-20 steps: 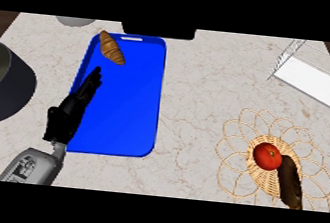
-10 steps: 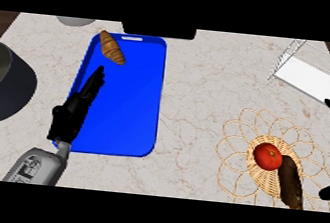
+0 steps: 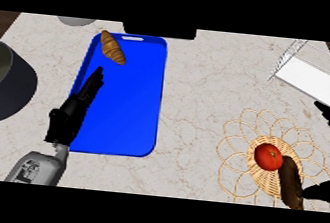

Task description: Pick the tomato from the placemat and place it in the tiered shelf

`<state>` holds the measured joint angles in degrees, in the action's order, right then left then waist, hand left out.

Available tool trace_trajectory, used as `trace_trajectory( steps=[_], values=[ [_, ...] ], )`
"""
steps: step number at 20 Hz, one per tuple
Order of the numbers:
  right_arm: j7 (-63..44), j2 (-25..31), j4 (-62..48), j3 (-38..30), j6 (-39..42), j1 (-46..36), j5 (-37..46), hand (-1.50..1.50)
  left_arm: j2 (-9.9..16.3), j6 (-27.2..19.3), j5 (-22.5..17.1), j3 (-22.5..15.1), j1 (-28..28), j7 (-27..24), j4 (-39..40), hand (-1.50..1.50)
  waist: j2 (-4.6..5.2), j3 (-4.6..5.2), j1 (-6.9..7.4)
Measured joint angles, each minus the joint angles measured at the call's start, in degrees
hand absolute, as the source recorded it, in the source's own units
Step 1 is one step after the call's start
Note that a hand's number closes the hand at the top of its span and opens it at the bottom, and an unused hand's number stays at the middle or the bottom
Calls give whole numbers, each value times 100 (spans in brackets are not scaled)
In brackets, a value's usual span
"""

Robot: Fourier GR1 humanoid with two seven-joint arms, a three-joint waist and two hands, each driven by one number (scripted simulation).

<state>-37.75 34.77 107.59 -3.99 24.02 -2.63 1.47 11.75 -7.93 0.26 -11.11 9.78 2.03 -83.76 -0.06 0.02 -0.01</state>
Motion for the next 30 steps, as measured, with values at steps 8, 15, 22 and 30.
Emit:
trace_trajectory(
  steps=[8,15,22,30],
  values=[
    [-85,-557,44,-40,247,31,519,-150,-124,321,131,311,44,-72,120,0,3,-1,-6],
    [-98,-917,-189,-27,425,-144,968,-150,-270,424,306,476,0,-121,139,0,4,-1,-2],
    [-65,-1225,-303,41,577,-174,1406,-150,-397,545,413,635,113,-38,175,0,4,-1,-2],
    [428,-1500,-744,207,433,-57,2144,-150,-542,590,583,664,-19,-83,100,0,5,-2,1]
  ],
)
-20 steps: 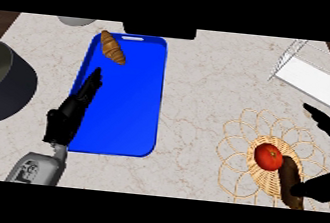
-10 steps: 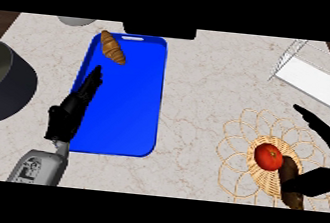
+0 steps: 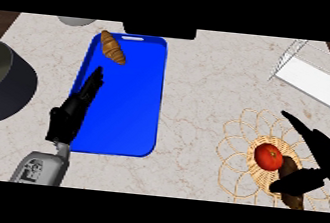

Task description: Pick the tomato from the placemat and place it in the tiered shelf

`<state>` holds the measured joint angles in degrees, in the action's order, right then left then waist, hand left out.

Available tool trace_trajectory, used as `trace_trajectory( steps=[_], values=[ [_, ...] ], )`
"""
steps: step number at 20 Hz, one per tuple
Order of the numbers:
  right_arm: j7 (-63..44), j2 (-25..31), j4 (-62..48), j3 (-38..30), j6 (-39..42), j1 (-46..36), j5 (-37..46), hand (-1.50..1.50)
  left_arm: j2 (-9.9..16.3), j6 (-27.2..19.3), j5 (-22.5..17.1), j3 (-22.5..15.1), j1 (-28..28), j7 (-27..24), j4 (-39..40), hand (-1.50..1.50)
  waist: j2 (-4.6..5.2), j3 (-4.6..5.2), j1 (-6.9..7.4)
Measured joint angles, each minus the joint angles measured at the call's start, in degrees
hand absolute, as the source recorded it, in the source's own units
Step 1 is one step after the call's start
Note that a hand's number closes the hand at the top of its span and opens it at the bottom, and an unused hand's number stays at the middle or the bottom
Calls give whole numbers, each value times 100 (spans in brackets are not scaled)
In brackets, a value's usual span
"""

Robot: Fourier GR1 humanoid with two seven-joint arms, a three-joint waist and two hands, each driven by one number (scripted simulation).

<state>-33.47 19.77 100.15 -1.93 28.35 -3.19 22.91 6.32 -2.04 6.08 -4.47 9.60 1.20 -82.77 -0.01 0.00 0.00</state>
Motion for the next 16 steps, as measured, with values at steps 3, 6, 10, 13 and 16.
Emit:
trace_trajectory(
  steps=[3,6,10,13,16],
  values=[
    [92,-95,-180,-23,-11,-103,183,-150,-16,47,50,51,-4,93,-85,0,0,1,1],
    [57,-179,-216,-38,26,-169,308,-150,-73,73,92,118,69,-43,139,0,1,-1,-2],
    [369,-260,-473,-17,-82,-44,544,-150,-90,104,145,133,15,66,-38,0,0,1,-1],
    [514,-284,-706,-91,-99,-149,640,-150,-109,152,178,161,36,65,-28,0,0,-1,0],
    [628,-362,-870,-92,-107,-213,723,-150,-105,226,147,222,38,159,-120,0,0,1,2]
  ],
)
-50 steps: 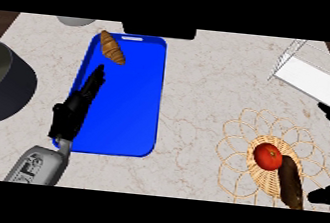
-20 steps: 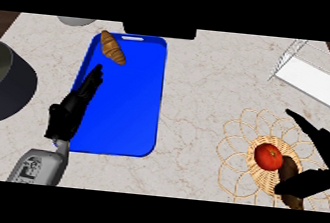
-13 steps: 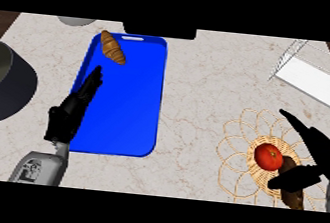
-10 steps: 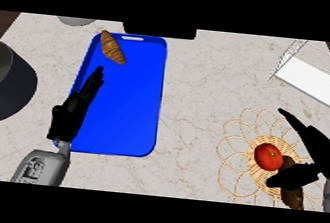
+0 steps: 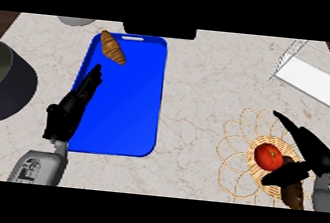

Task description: Pick the tomato from the placemat and place it in the tiered shelf

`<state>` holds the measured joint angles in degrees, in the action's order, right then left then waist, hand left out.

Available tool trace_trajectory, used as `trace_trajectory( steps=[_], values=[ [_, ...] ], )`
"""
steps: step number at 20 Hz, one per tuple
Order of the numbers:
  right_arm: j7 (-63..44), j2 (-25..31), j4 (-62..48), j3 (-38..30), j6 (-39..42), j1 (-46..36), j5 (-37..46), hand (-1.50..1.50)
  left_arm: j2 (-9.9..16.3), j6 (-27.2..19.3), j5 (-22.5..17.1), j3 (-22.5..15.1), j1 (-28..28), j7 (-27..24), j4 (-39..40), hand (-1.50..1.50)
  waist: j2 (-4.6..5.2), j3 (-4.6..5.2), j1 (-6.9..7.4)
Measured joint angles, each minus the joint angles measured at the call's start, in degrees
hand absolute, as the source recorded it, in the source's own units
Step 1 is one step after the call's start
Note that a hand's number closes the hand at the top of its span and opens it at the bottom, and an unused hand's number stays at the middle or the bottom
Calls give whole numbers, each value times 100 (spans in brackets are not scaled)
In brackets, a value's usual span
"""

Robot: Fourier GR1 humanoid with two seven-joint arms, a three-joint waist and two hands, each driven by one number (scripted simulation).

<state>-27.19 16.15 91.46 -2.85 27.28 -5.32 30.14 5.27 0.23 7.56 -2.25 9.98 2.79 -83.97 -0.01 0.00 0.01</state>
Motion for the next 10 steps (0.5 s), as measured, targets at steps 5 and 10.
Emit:
trace_trajectory(
  steps=[5,10],
  values=[
    [231,-130,-45,89,-92,221,190,-150,-106,-32,109,-59,-113,-31,-61,0,-1,0,-4],
    [392,-68,-103,158,99,283,299,150,-162,-53,154,-33,-37,13,-58,0,-1,0,-7]
  ],
)
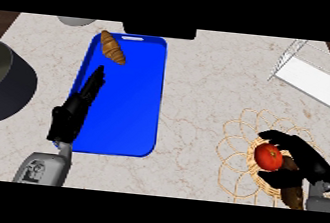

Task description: Pick the tomato from the placemat and place it in the tiered shelf

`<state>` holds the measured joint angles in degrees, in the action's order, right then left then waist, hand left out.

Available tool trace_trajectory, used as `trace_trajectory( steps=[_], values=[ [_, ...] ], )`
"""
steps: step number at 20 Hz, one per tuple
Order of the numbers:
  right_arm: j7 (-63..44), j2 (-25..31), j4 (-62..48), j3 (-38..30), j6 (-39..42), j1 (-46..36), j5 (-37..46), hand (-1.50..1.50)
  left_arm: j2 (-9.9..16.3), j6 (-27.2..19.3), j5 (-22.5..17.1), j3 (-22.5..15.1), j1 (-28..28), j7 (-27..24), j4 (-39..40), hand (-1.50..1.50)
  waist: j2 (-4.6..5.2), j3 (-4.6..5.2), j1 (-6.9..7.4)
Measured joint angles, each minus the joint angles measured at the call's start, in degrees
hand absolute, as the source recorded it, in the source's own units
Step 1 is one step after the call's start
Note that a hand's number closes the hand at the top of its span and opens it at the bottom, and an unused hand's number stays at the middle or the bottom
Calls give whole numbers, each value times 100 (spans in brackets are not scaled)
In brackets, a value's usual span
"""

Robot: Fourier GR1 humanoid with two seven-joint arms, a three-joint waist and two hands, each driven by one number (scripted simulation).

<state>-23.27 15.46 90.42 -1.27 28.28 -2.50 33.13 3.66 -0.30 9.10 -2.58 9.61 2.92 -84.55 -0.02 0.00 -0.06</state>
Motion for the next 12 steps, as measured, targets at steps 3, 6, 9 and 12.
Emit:
trace_trajectory(
  steps=[3,6,9,12],
  values=[
    [264,123,-42,46,40,10,143,150,49,97,-63,81,31,-31,38,0,0,0,1],
    [592,156,-122,129,-163,53,393,150,24,80,-49,98,3,-44,46,0,-7,8,4],
    [645,91,17,140,-227,106,507,150,3,94,-4,94,22,-133,159,0,-4,4,0],
    [270,-186,13,162,-485,-92,721,150,30,120,-9,110,24,-50,51,0,-1,2,18]
  ],
)
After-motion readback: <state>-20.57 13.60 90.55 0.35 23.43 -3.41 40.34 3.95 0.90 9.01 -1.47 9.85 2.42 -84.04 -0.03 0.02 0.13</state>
